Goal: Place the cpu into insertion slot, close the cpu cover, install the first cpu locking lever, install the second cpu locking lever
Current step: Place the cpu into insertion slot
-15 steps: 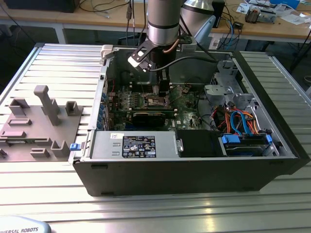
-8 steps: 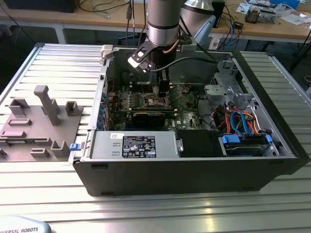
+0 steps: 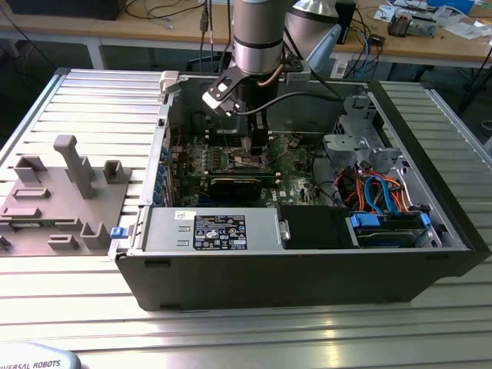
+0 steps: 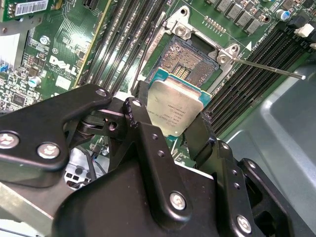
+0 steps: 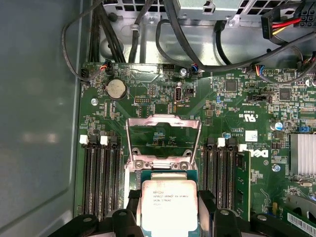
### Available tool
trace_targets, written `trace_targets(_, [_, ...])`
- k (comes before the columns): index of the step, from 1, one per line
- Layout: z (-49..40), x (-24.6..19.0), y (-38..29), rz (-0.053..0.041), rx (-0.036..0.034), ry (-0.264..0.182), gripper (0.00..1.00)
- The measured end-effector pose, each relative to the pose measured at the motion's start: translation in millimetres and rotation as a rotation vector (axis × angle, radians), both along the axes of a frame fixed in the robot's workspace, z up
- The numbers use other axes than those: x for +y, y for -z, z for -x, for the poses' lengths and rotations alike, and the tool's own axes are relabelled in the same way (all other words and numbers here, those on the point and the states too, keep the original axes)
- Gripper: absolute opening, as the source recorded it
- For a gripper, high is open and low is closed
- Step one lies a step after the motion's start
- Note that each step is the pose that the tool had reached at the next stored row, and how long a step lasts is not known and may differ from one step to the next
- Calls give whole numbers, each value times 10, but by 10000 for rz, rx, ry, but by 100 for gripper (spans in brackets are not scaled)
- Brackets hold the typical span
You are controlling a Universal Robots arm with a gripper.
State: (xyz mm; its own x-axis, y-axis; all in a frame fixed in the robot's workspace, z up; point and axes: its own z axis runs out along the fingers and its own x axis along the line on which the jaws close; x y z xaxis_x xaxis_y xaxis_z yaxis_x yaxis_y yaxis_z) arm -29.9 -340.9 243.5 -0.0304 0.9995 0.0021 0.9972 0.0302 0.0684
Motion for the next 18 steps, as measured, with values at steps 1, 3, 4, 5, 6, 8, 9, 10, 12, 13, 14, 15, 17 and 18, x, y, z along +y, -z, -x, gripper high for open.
trace_targets(1, [0,0,1,1,0,0,54])
trace_targets(3, [0,0,5,0,0,0,54])
trace_targets(4, [0,0,7,0,0,0,54])
trace_targets(5, [0,0,8,1,0,0,54])
trace_targets(6, [0,0,11,0,0,0,54])
trace_targets(8, [0,0,14,0,0,0,54])
trace_targets(9, [0,0,17,0,0,0,54])
trace_targets(10, [0,0,20,1,0,0,54])
trace_targets(12, [0,0,25,0,0,0,54])
trace_targets(13, [0,0,34,0,0,0,54])
trace_targets(14, [0,0,42,0,0,0,54])
trace_targets(15, [0,0,43,0,0,0,54])
trace_targets(17, [0,0,47,0,0,0,54])
trace_targets(18, [0,0,49,1,0,0,54])
